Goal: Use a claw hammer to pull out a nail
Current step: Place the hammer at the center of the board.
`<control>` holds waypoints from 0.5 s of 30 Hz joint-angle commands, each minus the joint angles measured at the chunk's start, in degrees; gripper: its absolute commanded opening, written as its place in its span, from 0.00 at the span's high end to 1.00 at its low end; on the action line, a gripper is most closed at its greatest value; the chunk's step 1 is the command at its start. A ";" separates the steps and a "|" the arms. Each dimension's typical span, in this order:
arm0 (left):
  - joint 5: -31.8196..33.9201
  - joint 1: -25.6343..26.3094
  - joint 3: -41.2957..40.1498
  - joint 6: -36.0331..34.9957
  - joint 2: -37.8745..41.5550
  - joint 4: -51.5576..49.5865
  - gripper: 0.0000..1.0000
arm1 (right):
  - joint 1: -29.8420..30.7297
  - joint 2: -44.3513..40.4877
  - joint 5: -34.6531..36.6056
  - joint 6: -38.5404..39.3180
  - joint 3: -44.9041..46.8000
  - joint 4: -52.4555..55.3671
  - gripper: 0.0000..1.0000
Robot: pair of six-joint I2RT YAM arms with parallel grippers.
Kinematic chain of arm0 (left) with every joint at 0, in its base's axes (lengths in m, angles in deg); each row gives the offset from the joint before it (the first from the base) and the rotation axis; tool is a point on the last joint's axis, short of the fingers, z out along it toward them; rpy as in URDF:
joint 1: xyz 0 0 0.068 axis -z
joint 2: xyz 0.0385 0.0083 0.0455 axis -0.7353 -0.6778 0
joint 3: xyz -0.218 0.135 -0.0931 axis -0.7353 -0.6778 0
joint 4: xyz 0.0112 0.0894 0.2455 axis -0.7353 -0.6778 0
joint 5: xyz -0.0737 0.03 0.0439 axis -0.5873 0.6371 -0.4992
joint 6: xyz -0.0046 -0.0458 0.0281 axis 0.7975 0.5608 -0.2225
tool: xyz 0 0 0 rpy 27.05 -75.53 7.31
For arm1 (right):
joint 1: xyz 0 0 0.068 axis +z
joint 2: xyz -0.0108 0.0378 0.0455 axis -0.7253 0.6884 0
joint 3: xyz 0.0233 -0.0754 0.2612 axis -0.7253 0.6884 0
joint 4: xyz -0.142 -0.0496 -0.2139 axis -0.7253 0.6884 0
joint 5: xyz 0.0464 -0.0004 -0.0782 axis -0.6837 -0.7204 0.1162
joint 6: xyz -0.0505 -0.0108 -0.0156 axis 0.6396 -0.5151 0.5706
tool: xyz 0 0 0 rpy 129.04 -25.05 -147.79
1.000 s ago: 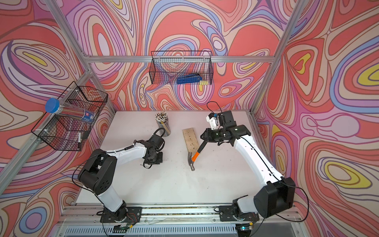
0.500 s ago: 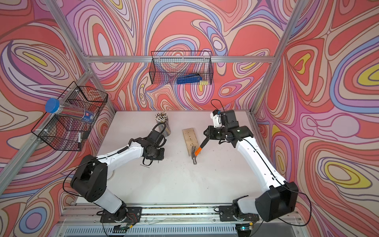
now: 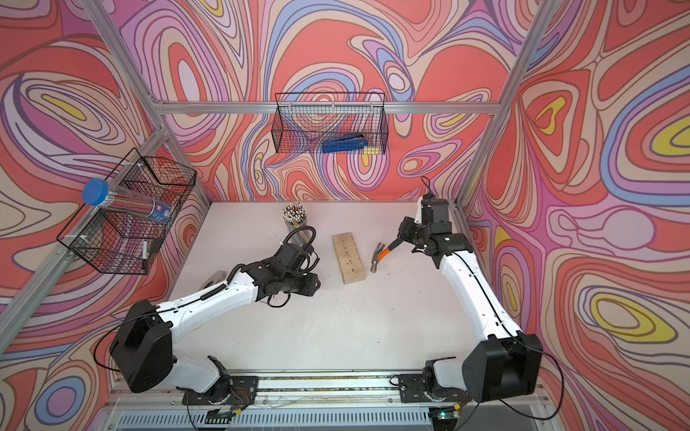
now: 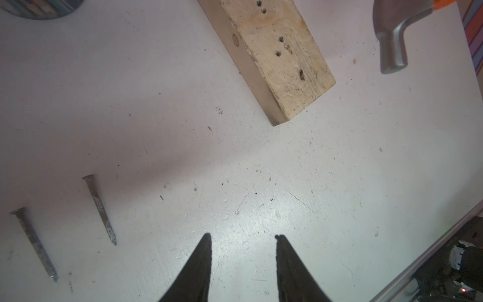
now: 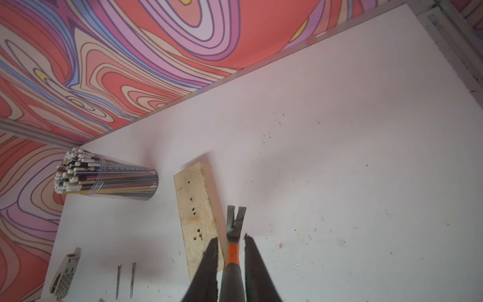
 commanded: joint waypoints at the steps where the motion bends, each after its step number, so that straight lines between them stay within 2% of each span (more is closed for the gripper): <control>1: -1.60 0.47 -0.95 -0.21 0.91 2.39 0.57 | -2.09 -1.00 2.66 -5.81 1.97 -9.97 1.00; 6: -2.78 0.71 -1.85 1.08 -0.20 4.07 0.57 | -4.21 -0.13 3.37 -9.87 6.72 -18.22 1.00; 15: -3.79 1.02 -2.23 1.75 -1.12 5.29 0.57 | -8.81 1.87 -0.48 -17.98 14.18 -29.10 1.00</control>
